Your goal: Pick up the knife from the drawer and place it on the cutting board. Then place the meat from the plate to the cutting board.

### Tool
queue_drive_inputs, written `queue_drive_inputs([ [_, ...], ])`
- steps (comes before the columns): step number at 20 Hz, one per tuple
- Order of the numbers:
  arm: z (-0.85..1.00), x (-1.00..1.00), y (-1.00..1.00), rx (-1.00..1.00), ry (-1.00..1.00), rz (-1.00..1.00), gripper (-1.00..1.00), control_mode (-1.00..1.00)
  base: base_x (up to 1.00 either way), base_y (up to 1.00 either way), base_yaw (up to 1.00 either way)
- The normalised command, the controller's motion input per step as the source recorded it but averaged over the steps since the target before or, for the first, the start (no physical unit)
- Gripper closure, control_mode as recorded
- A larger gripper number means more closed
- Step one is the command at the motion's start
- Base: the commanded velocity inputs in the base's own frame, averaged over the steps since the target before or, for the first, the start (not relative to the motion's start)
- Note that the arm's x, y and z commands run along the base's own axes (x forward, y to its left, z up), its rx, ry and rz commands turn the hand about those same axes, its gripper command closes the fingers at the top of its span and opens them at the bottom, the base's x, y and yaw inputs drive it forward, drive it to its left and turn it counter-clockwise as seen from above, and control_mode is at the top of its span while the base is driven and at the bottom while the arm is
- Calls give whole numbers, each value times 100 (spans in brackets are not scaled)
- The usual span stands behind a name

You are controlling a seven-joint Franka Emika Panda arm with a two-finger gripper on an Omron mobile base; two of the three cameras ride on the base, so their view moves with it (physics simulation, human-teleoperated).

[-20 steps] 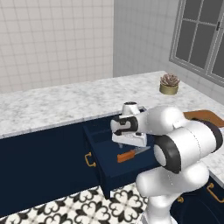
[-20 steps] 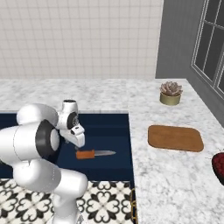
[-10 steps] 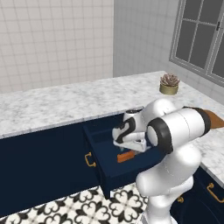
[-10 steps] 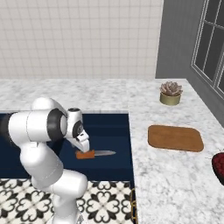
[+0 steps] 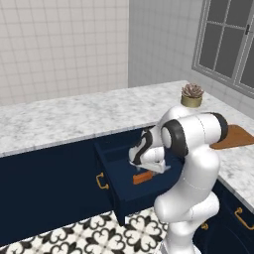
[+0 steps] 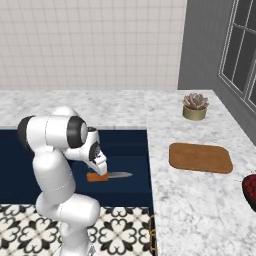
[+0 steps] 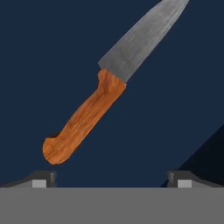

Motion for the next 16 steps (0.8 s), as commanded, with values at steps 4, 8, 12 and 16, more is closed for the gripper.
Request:
queue_drive_inputs([
  [4,-44,19,0,0,-13,0,-100,-100,0,0,0],
  [8,-28,26,0,0,-3,0,-100,-100,0,0,0],
  [12,-29,22,0,0,-4,0,-100,-100,0,0,0],
  [16,-7,16,7,0,0,0,-100,-100,0,0,0],
])
